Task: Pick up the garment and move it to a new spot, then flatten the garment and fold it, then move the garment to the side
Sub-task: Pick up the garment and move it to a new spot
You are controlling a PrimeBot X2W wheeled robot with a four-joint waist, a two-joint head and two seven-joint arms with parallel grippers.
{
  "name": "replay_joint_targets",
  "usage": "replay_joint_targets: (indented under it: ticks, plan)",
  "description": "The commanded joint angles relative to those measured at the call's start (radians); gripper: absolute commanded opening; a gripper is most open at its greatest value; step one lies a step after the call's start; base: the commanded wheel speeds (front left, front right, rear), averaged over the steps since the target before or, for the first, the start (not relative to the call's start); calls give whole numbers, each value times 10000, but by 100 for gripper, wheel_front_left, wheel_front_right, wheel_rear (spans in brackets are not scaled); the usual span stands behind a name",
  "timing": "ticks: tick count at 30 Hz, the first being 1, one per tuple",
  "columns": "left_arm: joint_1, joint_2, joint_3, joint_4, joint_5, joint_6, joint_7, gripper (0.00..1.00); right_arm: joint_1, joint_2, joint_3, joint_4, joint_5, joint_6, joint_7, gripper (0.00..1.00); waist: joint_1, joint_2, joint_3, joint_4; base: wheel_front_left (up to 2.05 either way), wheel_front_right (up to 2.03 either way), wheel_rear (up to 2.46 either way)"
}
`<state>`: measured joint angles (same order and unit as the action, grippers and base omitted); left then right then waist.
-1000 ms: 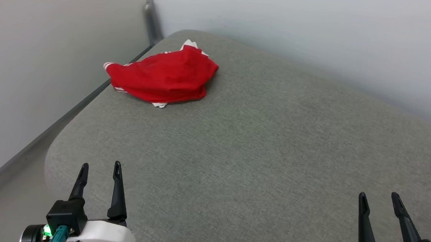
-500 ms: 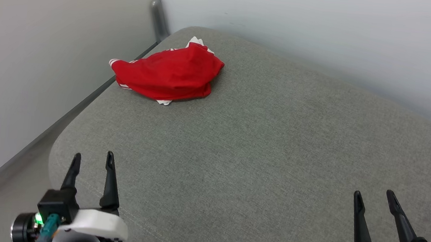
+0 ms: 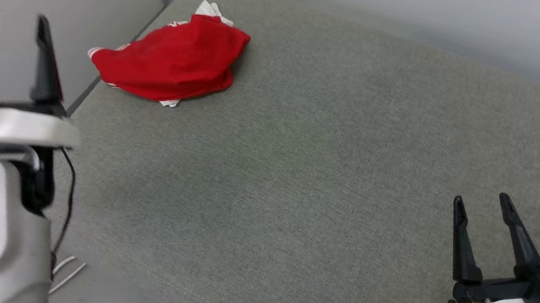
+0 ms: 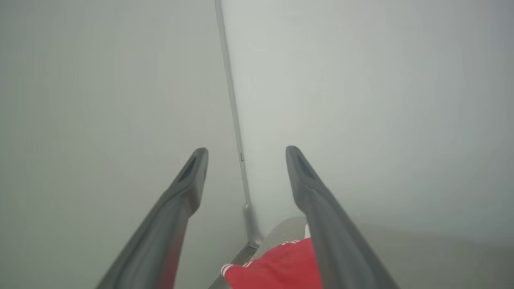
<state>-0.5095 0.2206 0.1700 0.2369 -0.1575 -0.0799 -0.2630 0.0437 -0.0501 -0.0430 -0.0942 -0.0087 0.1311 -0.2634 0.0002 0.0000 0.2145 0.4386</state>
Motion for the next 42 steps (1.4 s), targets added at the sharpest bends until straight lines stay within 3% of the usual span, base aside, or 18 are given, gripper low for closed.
replay_joint_targets:
  ticks: [1, 8, 17, 23, 26, 33, 37, 42]
  plan:
    - [-418, 59, 139, 64, -133, -76, -26, 100, -187, -1, -39, -102, -125, -7, -23, 100, -2, 0, 736, -480, 0, 0, 0]
    - [-2926, 1220, 749, 1311, -707, -251, 192, 100, -784, -1, -211, -579, -484, -7, -21, 100, -2, 0, 1958, -1066, 0, 0, 0]
    - [-5748, 3175, 299, 3673, -1636, -483, 2664, 100, -1336, 0, -221, -1465, -801, -7, -23, 100, -2, 0, 3152, -1828, 0, 0, 0]
    - [-6382, 3926, -1364, 4433, -2882, -494, 4536, 100, -1433, -1, -82, -1925, -901, -7, -21, 100, -2, 0, 3546, -2173, 0, 0, 0]
    - [-6387, 4639, -2506, 4472, -3916, -489, 5769, 100, -1475, 0, 22, -2165, -967, -7, -21, 100, -2, 0, 3785, -2348, 0, 0, 0]
    - [-6047, 5526, -4534, 4455, -6656, -492, 8495, 100, -1558, -1, 110, -2517, -1183, -7, -22, 100, -2, 0, 4378, -2642, 0, 0, 0]
    - [-5817, 5763, -5194, 4515, -8099, -494, 9851, 100, -1592, -1, 95, -2618, -1237, -7, -22, 100, -2, 0, 4670, -2787, 0, 0, 0]
    - [-5454, 5788, -6164, 4748, -8732, -496, 10436, 100, -1660, -1, 125, -2599, -1213, -7, -21, 100, -2, 0, 4929, -2919, 0, 0, 0]
